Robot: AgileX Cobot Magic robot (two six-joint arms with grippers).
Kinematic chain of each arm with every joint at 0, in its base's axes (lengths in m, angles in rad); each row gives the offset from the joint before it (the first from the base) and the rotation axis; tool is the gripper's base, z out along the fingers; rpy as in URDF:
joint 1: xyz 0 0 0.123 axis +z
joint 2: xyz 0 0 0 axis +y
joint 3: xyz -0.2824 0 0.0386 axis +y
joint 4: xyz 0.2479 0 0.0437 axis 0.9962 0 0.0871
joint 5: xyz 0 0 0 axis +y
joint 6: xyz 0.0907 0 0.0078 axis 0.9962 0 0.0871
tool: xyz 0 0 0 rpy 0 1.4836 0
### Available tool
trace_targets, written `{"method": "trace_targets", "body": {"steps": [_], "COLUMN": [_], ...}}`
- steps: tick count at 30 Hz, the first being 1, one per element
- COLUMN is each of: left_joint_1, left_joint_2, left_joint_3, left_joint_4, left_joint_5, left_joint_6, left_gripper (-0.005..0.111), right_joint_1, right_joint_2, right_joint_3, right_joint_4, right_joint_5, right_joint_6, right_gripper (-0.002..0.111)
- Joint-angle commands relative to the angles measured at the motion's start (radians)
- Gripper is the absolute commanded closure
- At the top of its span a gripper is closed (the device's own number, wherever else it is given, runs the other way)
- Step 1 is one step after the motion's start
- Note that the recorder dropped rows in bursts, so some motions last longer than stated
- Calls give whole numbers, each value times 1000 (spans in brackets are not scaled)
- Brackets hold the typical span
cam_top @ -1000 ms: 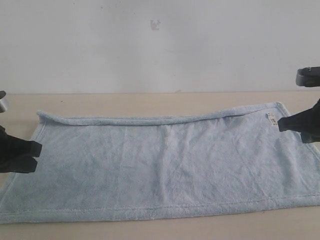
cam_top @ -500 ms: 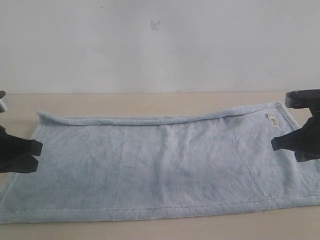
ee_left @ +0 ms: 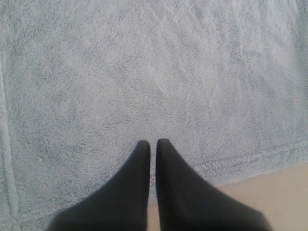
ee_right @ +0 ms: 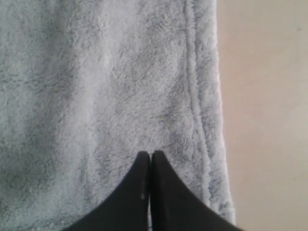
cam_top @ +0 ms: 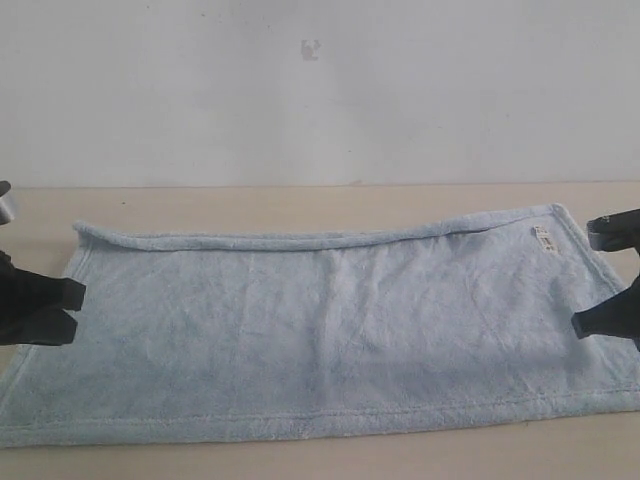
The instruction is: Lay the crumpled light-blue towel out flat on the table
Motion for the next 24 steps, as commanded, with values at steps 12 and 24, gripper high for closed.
{"method": "trace_targets", "body": {"steps": [12,24], "left_joint_1": [-5,-5], "left_joint_2": [-6,-6], "left_joint_3": [6,6], "left_joint_4": [-17,-17], "left_joint_5": [5,7], "left_joint_6": [4,4], "left_gripper": [103,103], "right_joint_1": [-4,-4], "right_joint_2": [87,92], "right_joint_3": [4,64], "right_joint_4": [-48,33], "right_joint_5": [-36,156], "right_joint_6": [53,60], "right_gripper": [109,109]}}
